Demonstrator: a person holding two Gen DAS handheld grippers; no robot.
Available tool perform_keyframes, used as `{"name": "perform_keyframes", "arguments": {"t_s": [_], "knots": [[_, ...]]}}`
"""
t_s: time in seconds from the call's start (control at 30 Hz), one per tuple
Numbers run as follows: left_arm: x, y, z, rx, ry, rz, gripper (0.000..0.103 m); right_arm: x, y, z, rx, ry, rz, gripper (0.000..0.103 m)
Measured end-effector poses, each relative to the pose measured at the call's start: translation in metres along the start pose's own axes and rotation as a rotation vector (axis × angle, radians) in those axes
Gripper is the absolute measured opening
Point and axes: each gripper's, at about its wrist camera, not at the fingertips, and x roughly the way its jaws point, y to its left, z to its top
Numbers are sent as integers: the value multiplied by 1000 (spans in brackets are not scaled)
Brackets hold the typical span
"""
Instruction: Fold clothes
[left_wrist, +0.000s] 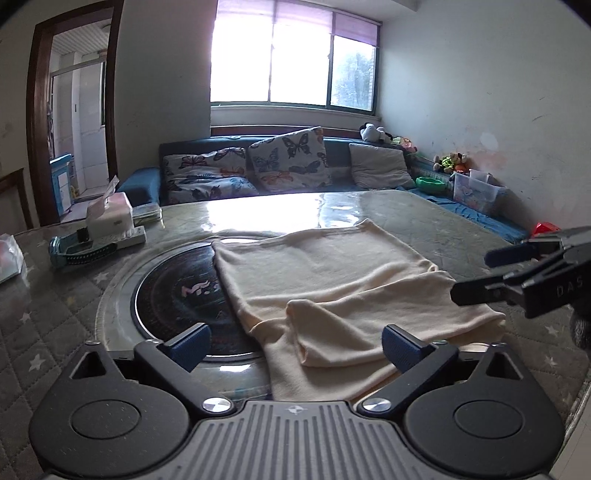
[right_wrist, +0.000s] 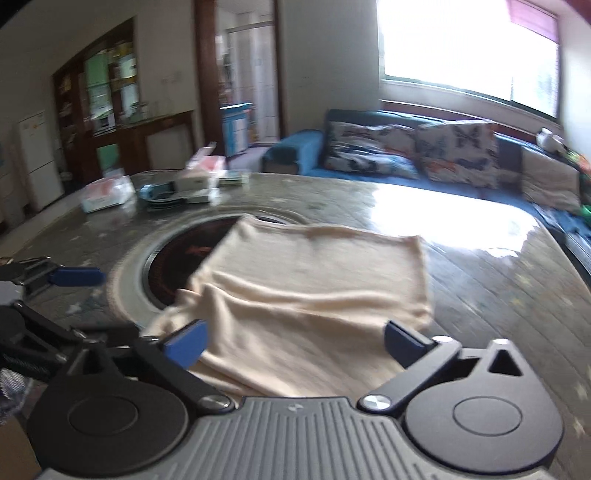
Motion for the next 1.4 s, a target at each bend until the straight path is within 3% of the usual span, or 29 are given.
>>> {"name": "perform_keyframes", "arguments": {"t_s": [0.3,0.5,0.6,0.7,0.83,0.87,1.03,1.17,1.4], "knots": [[13,-23,-4,8,-8,59,61,-10,-38,-20,11,-14,-46,103],[27,-33,-7,0,21,124,55,-5,-73,-21,33,-18,-72,103],[36,-34,-7,-2,50,147,40,-3,-85,-21,58,-25,-83,103],[44,-33,-9,-2,81,156,32,0,-98,-21,84,-32,-94,103],[46,-36,-13,25,83,169,6,6,-106,-20,108,-31,-96,103],[45,-37,-12,28,78,172,4,8,-106,-19,110,-31,-94,103],[24,-31,-2,-39,66,174,2,20,-100,-15,76,-22,-107,103],[27,-27,-5,-42,109,170,3,29,-95,-10,39,-14,-122,103],[29,-27,8,-16,99,119,13,44,-96,-8,31,6,-166,103]]}}
